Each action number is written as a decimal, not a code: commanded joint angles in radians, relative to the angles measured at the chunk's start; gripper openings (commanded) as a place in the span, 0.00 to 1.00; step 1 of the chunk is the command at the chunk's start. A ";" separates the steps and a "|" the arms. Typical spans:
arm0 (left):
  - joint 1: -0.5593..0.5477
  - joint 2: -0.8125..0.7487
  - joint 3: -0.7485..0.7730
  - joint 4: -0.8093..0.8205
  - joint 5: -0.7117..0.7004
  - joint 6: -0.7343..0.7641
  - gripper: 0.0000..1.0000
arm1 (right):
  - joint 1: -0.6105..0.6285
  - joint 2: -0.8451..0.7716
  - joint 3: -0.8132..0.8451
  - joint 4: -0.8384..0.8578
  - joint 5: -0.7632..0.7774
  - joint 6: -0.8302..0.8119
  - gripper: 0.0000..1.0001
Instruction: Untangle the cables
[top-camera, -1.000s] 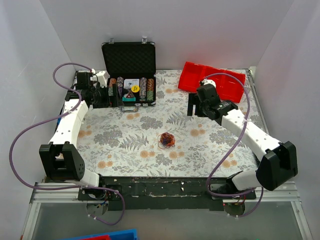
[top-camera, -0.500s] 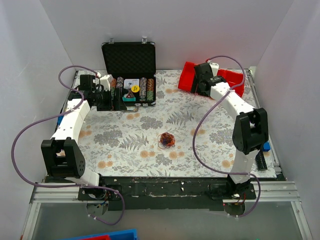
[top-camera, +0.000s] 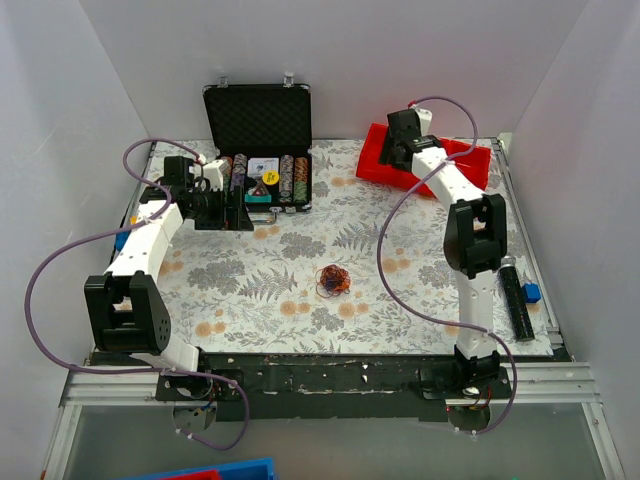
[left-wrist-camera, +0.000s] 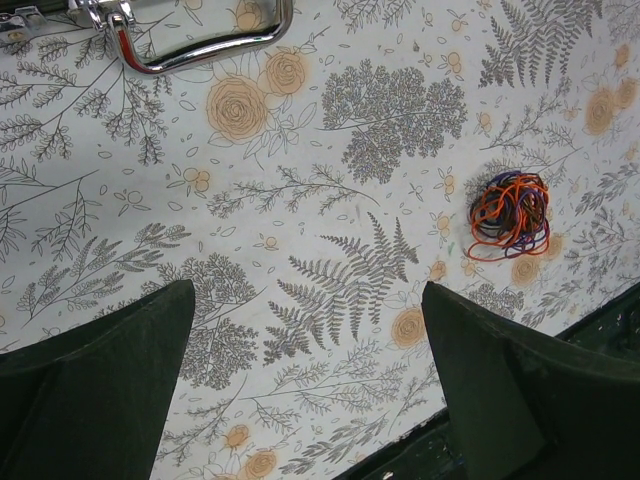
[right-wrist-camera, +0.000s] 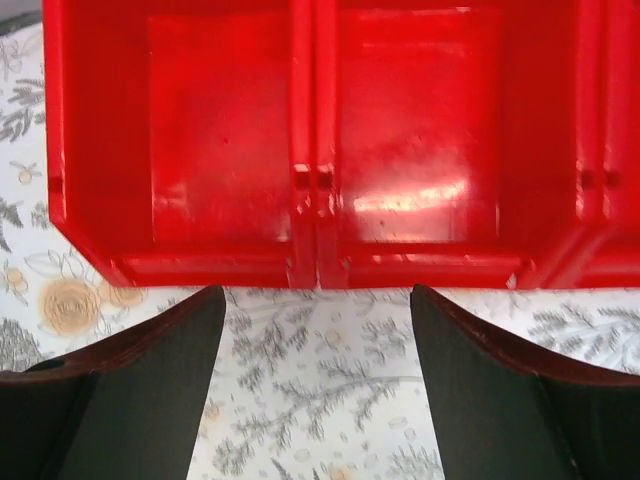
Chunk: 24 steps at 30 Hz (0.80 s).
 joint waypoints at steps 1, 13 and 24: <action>-0.001 -0.006 -0.014 0.011 0.010 0.014 0.98 | -0.015 0.094 0.156 0.011 0.001 -0.023 0.82; -0.001 -0.021 -0.063 0.017 -0.002 0.017 0.98 | -0.021 0.224 0.232 0.031 0.022 -0.043 0.65; -0.001 -0.079 -0.072 0.044 -0.014 -0.014 0.98 | -0.027 0.258 0.187 0.003 -0.093 -0.008 0.26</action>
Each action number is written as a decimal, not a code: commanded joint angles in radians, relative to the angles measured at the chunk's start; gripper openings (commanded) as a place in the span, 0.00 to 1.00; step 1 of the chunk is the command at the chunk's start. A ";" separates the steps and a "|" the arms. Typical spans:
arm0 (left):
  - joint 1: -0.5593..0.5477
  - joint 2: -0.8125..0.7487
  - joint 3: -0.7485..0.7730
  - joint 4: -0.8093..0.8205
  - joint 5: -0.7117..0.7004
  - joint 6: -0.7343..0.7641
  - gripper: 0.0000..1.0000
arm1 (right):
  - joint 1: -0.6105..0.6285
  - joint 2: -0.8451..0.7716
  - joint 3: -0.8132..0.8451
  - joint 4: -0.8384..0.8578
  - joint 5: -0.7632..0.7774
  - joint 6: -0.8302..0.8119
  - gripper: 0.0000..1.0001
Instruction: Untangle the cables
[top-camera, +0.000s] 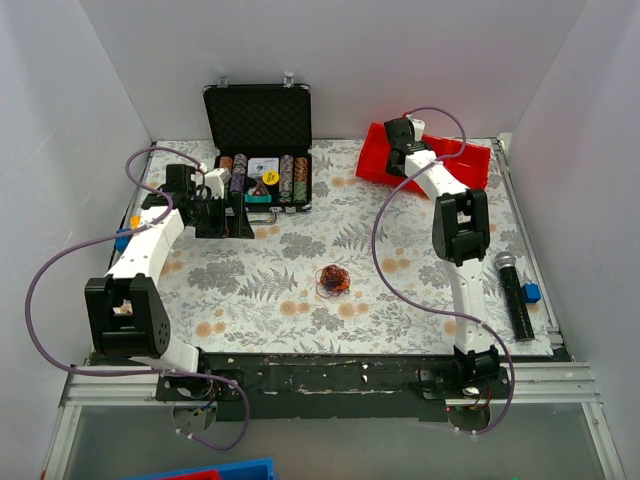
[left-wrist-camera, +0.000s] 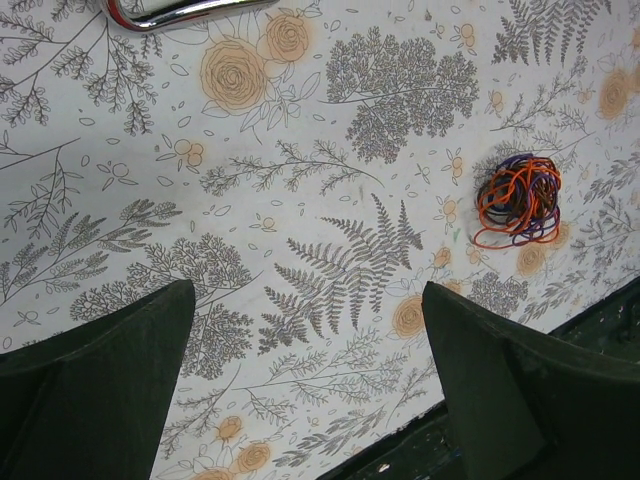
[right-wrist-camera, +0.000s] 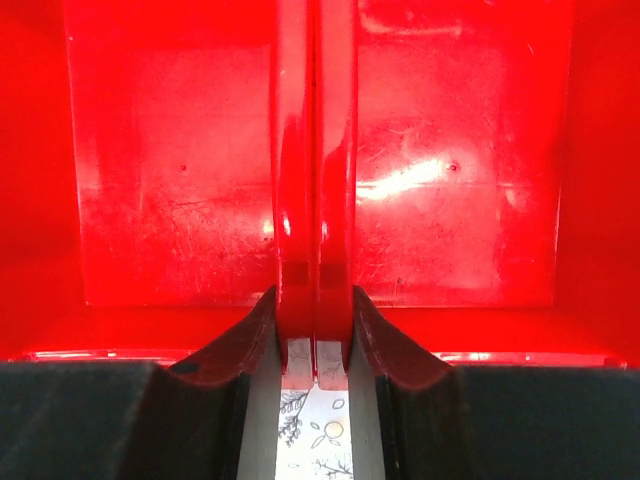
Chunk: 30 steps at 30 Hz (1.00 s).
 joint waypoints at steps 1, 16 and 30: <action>-0.001 -0.072 -0.007 0.033 -0.016 -0.011 0.98 | -0.002 -0.015 -0.032 -0.003 -0.081 0.032 0.20; -0.001 -0.113 -0.005 0.010 -0.066 -0.017 0.98 | 0.131 -0.404 -0.761 0.117 -0.063 0.123 0.01; -0.001 -0.216 -0.034 -0.043 -0.095 -0.019 0.98 | 0.489 -0.578 -1.018 0.063 -0.005 0.400 0.01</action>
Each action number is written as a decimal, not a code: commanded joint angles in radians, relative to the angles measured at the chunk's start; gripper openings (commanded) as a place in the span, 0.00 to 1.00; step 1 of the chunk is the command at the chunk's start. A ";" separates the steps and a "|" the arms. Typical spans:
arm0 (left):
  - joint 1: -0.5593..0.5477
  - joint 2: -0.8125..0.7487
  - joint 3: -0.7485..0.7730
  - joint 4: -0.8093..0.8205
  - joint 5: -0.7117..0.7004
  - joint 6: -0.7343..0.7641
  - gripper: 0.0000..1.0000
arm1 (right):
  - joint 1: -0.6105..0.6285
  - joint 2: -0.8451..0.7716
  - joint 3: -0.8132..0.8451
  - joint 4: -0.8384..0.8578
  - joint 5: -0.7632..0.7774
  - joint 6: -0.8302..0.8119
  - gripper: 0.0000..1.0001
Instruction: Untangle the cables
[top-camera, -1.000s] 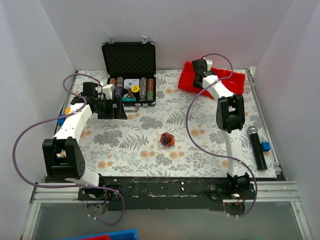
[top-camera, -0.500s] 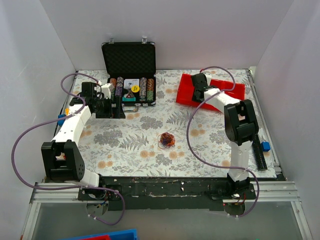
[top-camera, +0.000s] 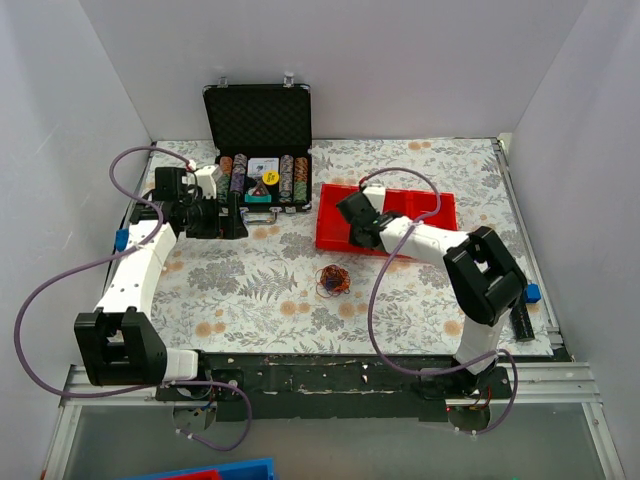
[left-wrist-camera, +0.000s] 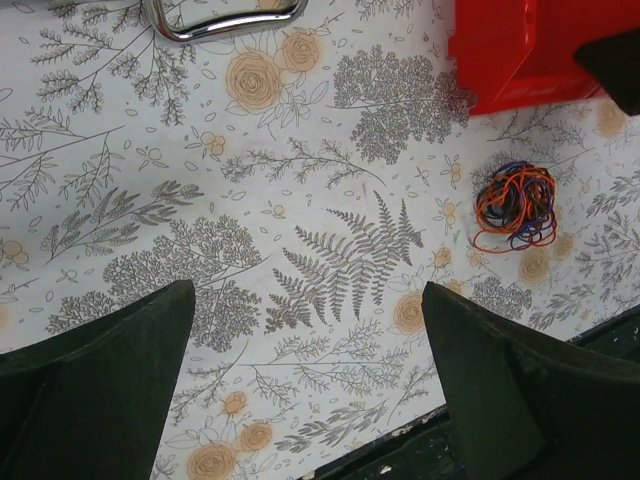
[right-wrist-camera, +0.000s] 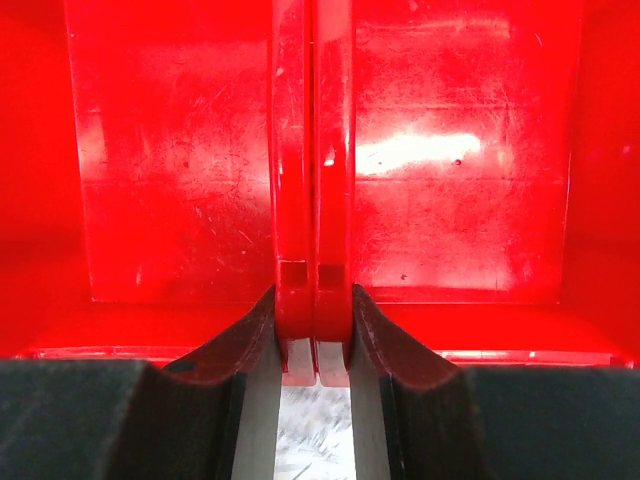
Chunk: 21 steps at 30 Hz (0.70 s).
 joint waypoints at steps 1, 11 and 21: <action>-0.001 -0.071 -0.022 -0.032 -0.029 0.010 0.98 | 0.127 0.013 -0.096 -0.190 -0.071 0.229 0.01; -0.001 -0.132 -0.058 -0.038 -0.016 0.006 0.98 | 0.315 -0.049 -0.173 -0.248 -0.052 0.433 0.01; -0.001 -0.148 -0.055 -0.038 -0.001 -0.009 0.98 | 0.433 0.002 -0.095 -0.167 -0.094 0.372 0.01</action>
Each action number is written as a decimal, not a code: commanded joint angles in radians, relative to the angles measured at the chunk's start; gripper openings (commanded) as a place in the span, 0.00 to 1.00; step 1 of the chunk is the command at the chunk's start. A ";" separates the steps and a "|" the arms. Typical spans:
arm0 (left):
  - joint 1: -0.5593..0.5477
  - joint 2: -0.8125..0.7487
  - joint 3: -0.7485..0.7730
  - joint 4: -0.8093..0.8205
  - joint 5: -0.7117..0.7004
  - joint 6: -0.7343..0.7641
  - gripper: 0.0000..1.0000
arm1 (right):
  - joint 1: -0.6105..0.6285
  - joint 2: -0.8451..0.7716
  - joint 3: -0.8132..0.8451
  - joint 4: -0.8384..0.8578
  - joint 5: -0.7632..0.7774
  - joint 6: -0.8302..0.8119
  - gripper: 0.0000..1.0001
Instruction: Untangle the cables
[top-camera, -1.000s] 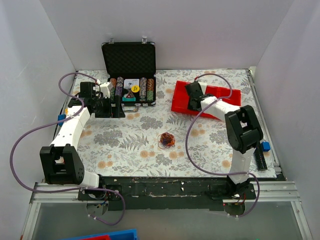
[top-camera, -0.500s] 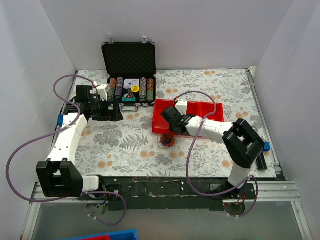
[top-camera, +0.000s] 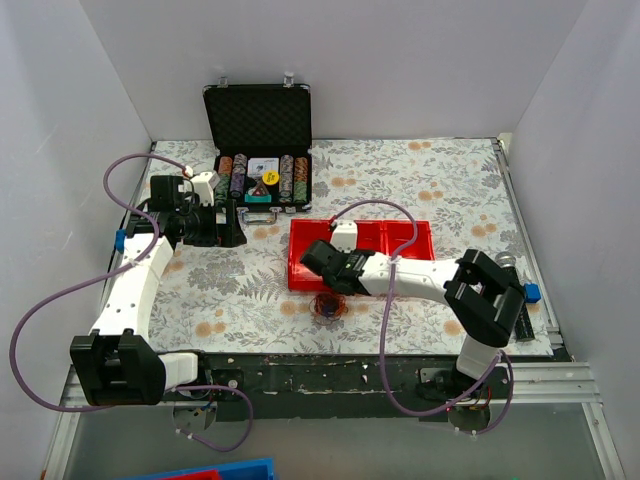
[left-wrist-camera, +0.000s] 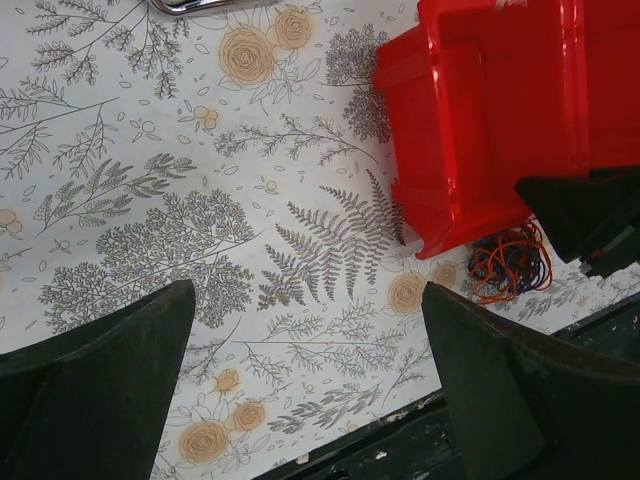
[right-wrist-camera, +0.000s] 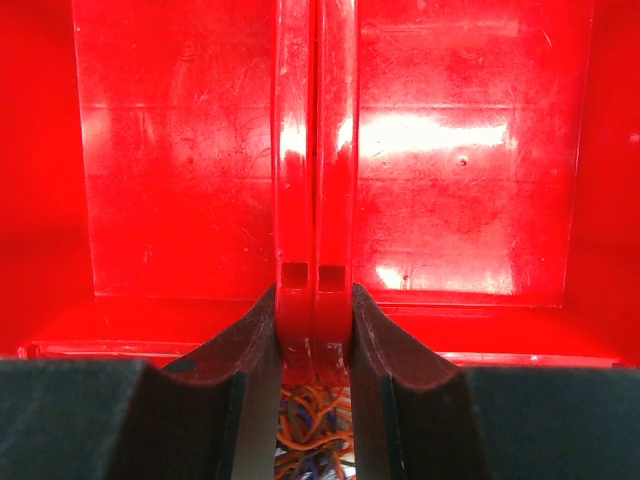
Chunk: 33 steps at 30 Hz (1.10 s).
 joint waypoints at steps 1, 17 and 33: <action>-0.001 -0.035 -0.002 0.000 0.009 -0.015 0.98 | 0.059 0.112 0.030 -0.046 -0.223 0.081 0.01; -0.001 -0.017 0.005 -0.029 0.051 0.009 0.98 | 0.065 0.168 0.208 -0.089 -0.153 0.104 0.21; -0.336 -0.087 -0.065 -0.050 0.164 0.069 0.98 | 0.065 -0.285 -0.103 0.028 -0.176 0.035 0.53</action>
